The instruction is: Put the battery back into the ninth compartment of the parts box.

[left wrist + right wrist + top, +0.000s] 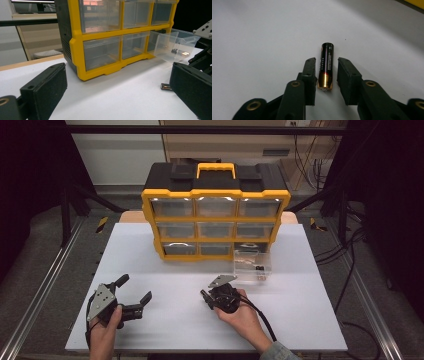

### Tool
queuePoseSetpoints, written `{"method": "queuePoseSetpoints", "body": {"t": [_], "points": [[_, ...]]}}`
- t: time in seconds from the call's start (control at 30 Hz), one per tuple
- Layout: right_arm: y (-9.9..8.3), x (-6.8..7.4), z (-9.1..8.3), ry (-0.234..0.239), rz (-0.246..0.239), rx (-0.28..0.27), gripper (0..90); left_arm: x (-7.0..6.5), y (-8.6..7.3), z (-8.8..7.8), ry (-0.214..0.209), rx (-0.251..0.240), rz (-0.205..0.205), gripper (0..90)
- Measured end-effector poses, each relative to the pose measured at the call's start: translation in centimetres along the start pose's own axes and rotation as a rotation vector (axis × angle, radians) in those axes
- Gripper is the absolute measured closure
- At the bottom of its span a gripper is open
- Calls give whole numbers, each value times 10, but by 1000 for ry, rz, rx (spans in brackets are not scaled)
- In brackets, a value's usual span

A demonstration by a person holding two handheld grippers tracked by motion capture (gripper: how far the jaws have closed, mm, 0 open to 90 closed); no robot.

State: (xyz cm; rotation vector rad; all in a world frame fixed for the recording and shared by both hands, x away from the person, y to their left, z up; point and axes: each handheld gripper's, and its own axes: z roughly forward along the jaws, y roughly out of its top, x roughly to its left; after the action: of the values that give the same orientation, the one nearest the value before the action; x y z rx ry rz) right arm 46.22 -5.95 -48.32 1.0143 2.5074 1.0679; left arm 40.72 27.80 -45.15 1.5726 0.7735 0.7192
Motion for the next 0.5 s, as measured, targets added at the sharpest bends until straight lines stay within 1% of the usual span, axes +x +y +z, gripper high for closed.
{"method": "queuePoseSetpoints", "body": {"t": [0.07,0.1,0.13,0.17,0.2,0.23,0.33,0.43,0.5], "points": [[1,1,0,-7,-2,2,725,0,0,0,0,2,3,13],[1,1,1,-10,-14,2,724,0,0,1,0,3,4,13],[1,1,2,-13,-4,12,731,-1,0,1,0,5,5,13],[1,1,3,-6,-3,17,753,-1,0,1,1,7,6,13],[1,2,4,-3,-8,12,762,-1,0,2,2,7,6,13],[0,2,4,-10,-20,10,765,-1,0,2,4,6,5,12],[0,2,2,-12,-25,6,766,-1,1,1,7,7,7,13],[0,1,-8,-8,-26,-33,767,-2,1,0,10,4,6,13],[1,0,-23,-12,-12,-83,767,-2,0,-1,15,8,7,13]]}}
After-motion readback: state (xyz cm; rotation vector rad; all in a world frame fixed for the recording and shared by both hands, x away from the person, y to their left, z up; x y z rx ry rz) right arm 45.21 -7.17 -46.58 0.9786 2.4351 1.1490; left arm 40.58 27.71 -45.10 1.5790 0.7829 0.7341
